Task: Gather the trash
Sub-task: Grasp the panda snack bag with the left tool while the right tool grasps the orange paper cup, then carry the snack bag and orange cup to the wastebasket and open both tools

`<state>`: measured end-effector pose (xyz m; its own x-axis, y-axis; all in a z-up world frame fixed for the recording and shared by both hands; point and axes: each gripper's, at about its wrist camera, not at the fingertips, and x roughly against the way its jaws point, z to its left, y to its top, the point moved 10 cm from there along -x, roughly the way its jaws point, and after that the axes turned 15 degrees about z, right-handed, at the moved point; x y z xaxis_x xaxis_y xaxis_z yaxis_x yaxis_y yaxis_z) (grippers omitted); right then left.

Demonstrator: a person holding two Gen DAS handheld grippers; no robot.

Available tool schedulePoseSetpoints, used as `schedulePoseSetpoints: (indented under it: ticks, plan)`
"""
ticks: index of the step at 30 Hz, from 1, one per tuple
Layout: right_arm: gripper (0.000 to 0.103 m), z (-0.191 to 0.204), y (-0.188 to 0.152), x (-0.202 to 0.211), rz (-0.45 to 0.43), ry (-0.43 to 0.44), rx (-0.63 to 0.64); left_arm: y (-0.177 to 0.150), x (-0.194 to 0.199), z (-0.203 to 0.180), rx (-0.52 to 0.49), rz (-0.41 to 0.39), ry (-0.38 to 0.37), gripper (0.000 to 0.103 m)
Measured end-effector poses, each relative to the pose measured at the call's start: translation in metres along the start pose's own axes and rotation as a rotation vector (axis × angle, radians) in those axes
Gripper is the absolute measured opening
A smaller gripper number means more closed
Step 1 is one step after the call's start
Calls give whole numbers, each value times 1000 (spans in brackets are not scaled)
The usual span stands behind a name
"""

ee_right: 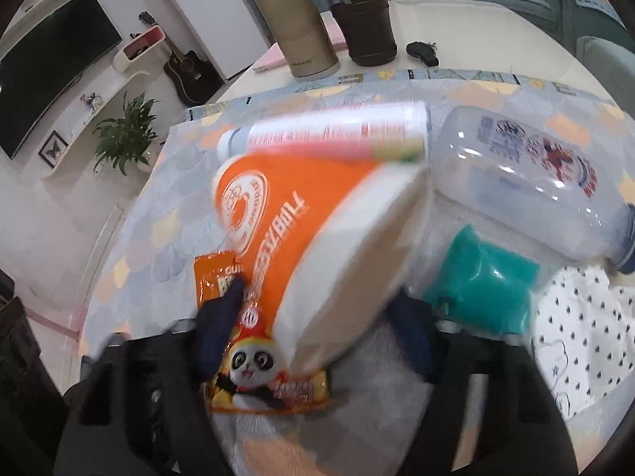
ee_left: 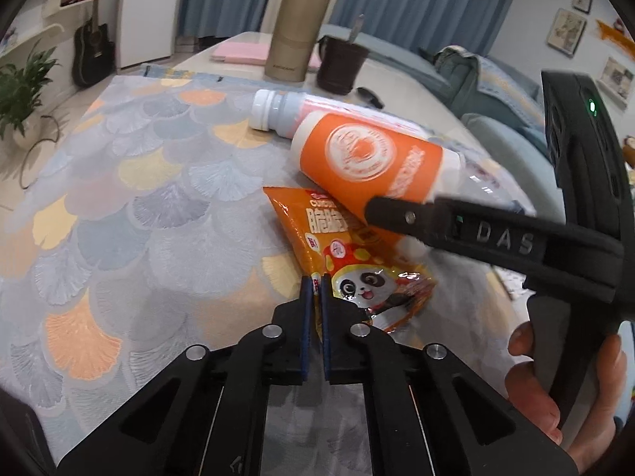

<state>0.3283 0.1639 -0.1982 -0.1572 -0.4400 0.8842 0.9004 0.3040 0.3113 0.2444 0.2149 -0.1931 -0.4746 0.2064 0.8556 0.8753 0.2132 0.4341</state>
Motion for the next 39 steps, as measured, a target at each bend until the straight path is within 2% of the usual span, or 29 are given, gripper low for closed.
schedulePoseSetpoints:
  ticks: [3,6,9,18,23,24,27,29,34,36,39]
  plan:
    - [39,-4,-8,16,-23,-31,18,-4,6,-10,-39,-13,-45,0]
    - [32,-10,-17,39,-55,-51,34,-15,15,-24,-84,-17,-76,0]
    - [32,-19,-31,65,-84,-91,59,-26,28,-37,-113,-20,-109,0]
    - [32,-50,-100,129,-161,-250,150,-46,60,-66,-172,-27,-108,0]
    - [42,-72,-133,136,-163,-351,175,-54,54,-82,-197,-19,-97,0]
    - [47,-79,-138,133,-151,-345,163,-56,51,-85,-205,-15,-94,0]
    - [56,-89,-140,125,-121,-284,122,-60,45,-91,-222,-9,-82,0]
    - [56,-100,-137,114,-81,-249,63,-62,40,-92,-225,-2,-83,0]
    - [57,-105,-129,104,-91,-188,-5,-65,37,-95,-229,-10,-92,0]
    - [64,-102,-125,102,-99,-155,-20,-66,37,-97,-228,-13,-94,0]
    - [64,-98,-118,102,-106,-140,-33,-67,40,-101,-237,-24,-97,0]
